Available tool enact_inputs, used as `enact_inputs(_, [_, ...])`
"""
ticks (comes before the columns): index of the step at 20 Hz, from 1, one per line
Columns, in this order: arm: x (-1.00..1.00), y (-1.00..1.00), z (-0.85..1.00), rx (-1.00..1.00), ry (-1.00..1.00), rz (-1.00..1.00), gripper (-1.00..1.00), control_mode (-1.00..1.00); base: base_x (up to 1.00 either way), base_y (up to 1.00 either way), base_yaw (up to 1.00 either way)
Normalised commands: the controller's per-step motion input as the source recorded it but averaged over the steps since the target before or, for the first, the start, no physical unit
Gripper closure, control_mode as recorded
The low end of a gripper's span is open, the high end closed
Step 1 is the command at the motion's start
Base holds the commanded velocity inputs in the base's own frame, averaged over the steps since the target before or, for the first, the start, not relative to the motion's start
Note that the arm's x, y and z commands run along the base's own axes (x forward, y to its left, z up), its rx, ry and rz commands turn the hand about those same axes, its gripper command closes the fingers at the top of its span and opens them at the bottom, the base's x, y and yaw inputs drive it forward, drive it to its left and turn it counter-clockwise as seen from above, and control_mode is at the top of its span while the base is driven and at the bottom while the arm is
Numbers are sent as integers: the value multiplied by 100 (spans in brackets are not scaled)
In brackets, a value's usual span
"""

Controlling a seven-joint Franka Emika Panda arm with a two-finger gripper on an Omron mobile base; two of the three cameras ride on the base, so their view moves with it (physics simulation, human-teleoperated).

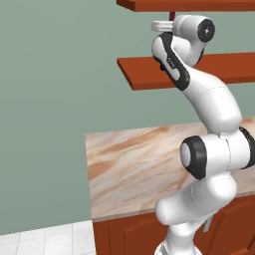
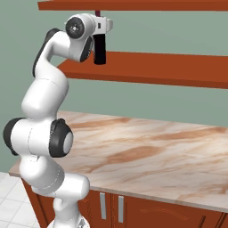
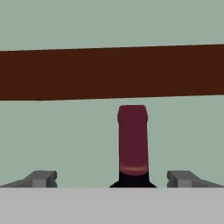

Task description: Get the candle and the wine from the cabinet and move them to the dining counter.

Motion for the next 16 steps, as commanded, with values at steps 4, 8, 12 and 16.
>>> enact_inputs(4, [10,-2,0,0,0,0,-100,-100,0,0,0])
enact_inputs(8, [0,-1,0,0,0,0,-100,-100,0,0,0])
enact_inputs(12, [0,0,0,0,0,0,-100,-100,0,0,0])
enact_inputs(16, [0,0,0,0,0,0,-100,-100,0,0,0])
